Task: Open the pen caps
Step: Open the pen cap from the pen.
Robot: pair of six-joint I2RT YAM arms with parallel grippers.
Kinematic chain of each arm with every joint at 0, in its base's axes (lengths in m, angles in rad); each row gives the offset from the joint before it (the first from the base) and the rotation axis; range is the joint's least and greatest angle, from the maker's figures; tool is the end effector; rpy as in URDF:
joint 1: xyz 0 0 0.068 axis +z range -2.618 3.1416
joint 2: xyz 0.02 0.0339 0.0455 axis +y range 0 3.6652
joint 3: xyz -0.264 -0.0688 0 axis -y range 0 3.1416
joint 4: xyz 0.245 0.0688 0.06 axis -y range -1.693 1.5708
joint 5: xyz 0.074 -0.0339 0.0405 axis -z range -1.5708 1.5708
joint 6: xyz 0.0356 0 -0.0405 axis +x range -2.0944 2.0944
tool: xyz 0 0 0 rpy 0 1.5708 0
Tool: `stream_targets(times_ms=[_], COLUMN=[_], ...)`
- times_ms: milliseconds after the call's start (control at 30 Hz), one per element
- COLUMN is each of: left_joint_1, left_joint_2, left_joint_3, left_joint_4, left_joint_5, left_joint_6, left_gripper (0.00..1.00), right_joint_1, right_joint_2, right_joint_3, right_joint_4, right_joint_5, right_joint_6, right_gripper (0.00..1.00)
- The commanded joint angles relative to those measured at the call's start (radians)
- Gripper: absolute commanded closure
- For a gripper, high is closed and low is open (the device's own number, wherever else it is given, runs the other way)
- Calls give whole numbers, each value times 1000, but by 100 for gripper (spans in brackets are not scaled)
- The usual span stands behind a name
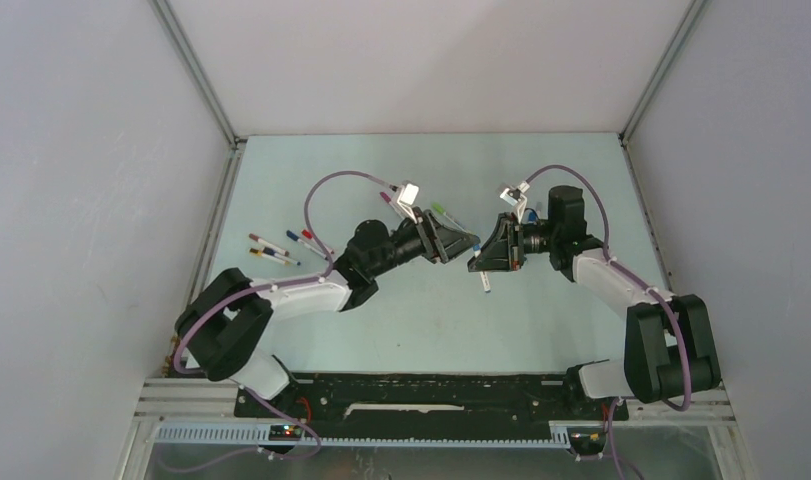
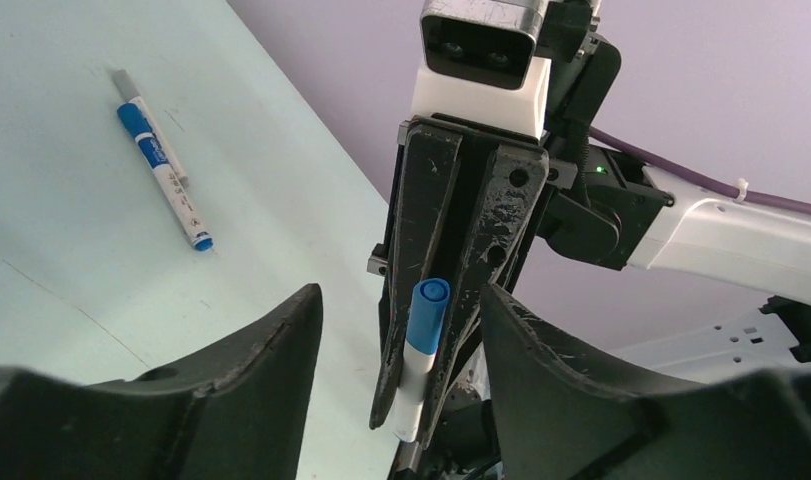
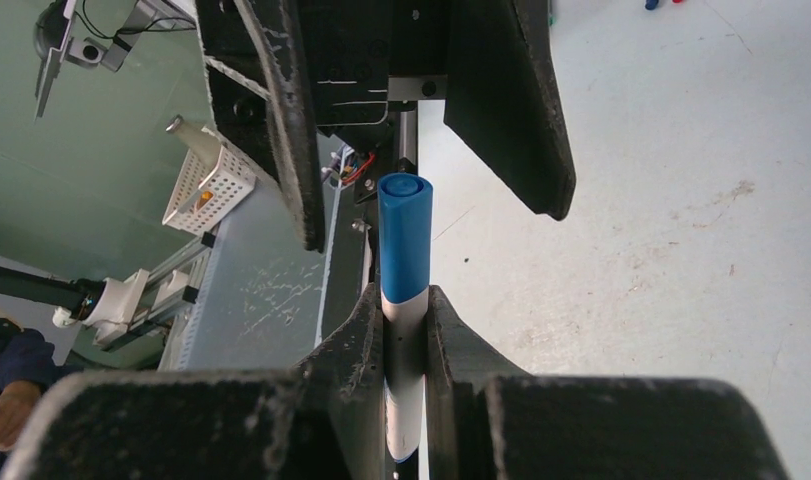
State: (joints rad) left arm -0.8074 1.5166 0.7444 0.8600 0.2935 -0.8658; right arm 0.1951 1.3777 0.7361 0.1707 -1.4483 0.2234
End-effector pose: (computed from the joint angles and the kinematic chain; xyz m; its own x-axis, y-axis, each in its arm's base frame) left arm 0.2212 -0.2461 0.2586 -0.6392 -0.3865 -0.6649 0.6235 0.2457 -0.7422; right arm 0.2594 0.0873 0.2385 -0.6315 -0.0972 -0.7693 -0.7706 -0.0308 0.6365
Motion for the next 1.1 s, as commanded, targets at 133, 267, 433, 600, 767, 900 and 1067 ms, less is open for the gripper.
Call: stream_targets(times_ms=[133,267,433,600,767,900,1067], left_joint_1=[-9,-10,-11,-12,-15,-15,-16], left_joint_2=[41,55,66,76,88,87,70], left_joint_3=[71,87,95,101,105,108,101], left_joint_4=[65,63,69,72,72,71,62], left_joint_5=[13,23,31,42,45,40,2], left_joint_6=[-34,-36,-41,-48,-53,-52,-42], left_gripper=[54,56,58,61,61,76,100], right_joint_1=[8,9,10,10,11,12,13], right_joint_2=[10,15,23,28,30,31,36], right_joint_3=[40,42,45,50,51,51,51], right_joint_4=[-7,-7,-14,-20,-23,-23,-20], right_joint_5=[-28,-28,-30,-33,-36,-36,-35], right_joint_6=[-24,-24,-26,-26,-27,-26,-22], right_gripper=[100,100,100,100,100,100,99])
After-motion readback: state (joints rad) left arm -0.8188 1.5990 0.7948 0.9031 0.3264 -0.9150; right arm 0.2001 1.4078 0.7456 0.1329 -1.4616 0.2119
